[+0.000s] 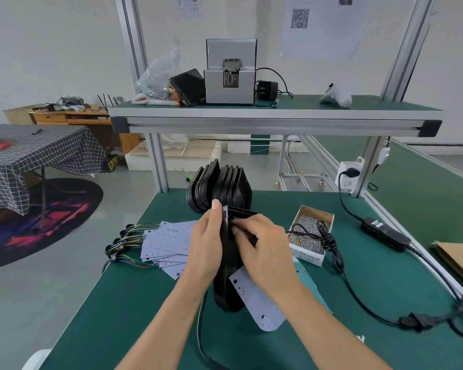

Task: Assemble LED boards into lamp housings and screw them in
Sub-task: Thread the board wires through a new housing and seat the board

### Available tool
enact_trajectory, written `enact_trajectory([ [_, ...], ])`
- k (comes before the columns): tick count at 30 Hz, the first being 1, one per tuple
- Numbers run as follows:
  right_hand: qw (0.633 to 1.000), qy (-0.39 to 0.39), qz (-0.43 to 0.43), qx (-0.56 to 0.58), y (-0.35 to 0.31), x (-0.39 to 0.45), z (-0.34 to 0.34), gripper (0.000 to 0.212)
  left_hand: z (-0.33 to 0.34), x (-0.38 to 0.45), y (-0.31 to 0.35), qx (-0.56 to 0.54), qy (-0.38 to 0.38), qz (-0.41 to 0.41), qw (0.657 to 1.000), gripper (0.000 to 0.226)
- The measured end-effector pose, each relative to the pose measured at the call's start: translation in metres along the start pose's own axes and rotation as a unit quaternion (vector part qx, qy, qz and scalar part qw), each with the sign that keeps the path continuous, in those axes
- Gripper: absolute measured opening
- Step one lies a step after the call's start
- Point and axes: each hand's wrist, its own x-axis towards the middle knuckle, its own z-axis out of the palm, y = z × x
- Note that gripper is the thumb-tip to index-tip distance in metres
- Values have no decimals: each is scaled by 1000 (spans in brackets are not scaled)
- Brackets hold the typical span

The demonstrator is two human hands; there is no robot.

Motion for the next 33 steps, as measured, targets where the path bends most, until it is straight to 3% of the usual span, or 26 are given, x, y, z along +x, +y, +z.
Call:
enact_trajectory([
  [7,997,-73,38,-3,1,0,-1,25,3,0,0,2,-21,48,999,67],
  [10,998,-8,27,48,3,-5,-5,26,0,2,3,5,4,27,1000,73],
  [12,997,57,14,39,9,-7,-10,26,-3,4,3,-16,0,9,1000,76],
  [14,998,70,7,9,19,-3,-16,34,-5,4,3,-32,-16,4,999,77],
  [16,1000,-9,11,10,28,8,-22,41,-6,2,4,-40,-34,4,999,81],
  [19,988,-122,49,84,33,25,-26,25,-5,1,5,-74,-52,-20,996,74],
  [23,976,-150,70,139,38,33,-32,15,-12,5,5,-137,-87,-77,984,46],
  [26,969,-145,85,184,40,34,-40,16,-28,11,4,-22,-108,-39,993,22],
  [29,956,-136,127,226,40,34,-48,25,-44,15,8,133,-180,13,975,11],
  [31,952,-147,147,224,40,33,-51,31,-46,17,13,188,-185,42,964,18],
  [33,952,-165,156,207,38,32,-53,35,-38,16,15,162,-143,44,975,27],
])
